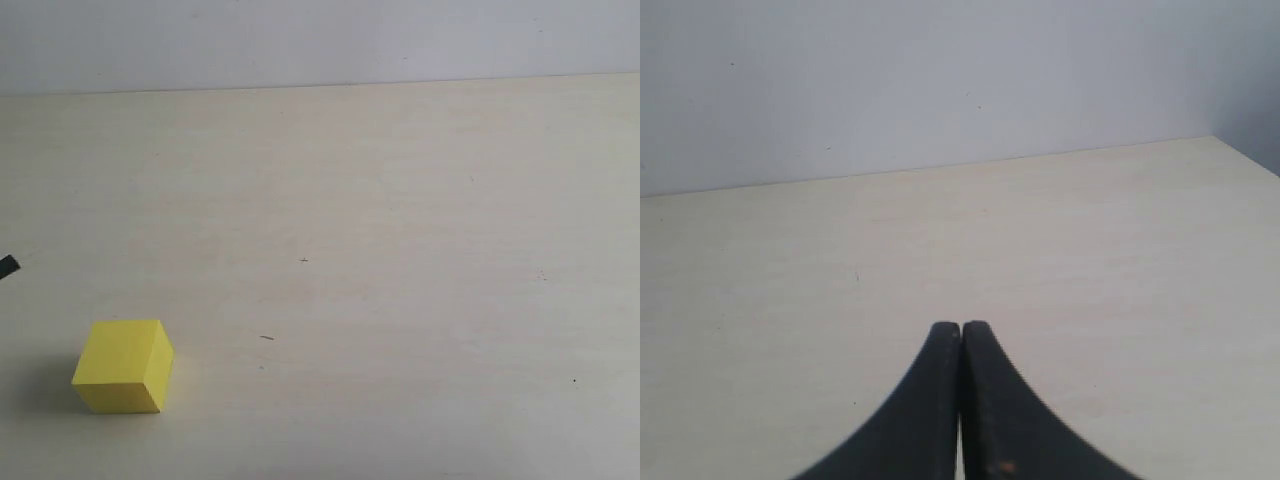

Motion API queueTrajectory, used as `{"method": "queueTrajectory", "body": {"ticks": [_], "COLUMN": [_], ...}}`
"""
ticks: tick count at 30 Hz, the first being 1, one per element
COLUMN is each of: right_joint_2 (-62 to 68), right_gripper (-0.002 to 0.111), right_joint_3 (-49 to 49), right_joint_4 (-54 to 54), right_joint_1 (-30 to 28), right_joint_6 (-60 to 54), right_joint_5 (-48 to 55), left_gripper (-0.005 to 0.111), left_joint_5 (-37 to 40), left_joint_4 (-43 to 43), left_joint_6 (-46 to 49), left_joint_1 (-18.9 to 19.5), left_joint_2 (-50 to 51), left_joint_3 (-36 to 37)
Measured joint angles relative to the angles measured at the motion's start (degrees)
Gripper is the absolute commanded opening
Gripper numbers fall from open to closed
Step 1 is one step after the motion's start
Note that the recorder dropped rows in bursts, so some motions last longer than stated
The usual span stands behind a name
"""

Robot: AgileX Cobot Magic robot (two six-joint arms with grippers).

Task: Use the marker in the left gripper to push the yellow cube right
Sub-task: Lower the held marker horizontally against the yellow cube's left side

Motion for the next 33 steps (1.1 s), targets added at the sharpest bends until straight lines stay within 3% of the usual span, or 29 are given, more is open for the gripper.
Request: {"method": "queueTrajectory", "body": {"ticks": [4,9,13,21,33], "right_joint_2": [0.00,0.00,0.00,0.00,0.00], "right_gripper": [0.000,0.000,0.000,0.000,0.000], "right_joint_3": [0.00,0.00,0.00,0.00,0.00], "right_joint_4": [0.00,0.00,0.00,0.00,0.00], "right_joint_1": [0.00,0.00,0.00,0.00,0.00], "right_joint_6": [0.00,0.00,0.00,0.00,0.00], "right_joint_5": [0.00,0.00,0.00,0.00,0.00], "left_gripper": [0.000,0.000,0.000,0.000,0.000], "left_joint_5": [-6.22,-5.51,-5.27,-4.62,-8.19], "left_joint_4": [0.26,0.36,-1.14,-6.14,-7.03], "left_joint_6": [10.20,30.58,39.79,45.30,45.52], "left_joint_1": [0.00,0.00,0.42,2.03,2.28], "left_joint_2": [1.79,2.39,2.92,8.57,10.27], "left_joint_3": [0.80,0.91,0.91,0.91,0.91]}}
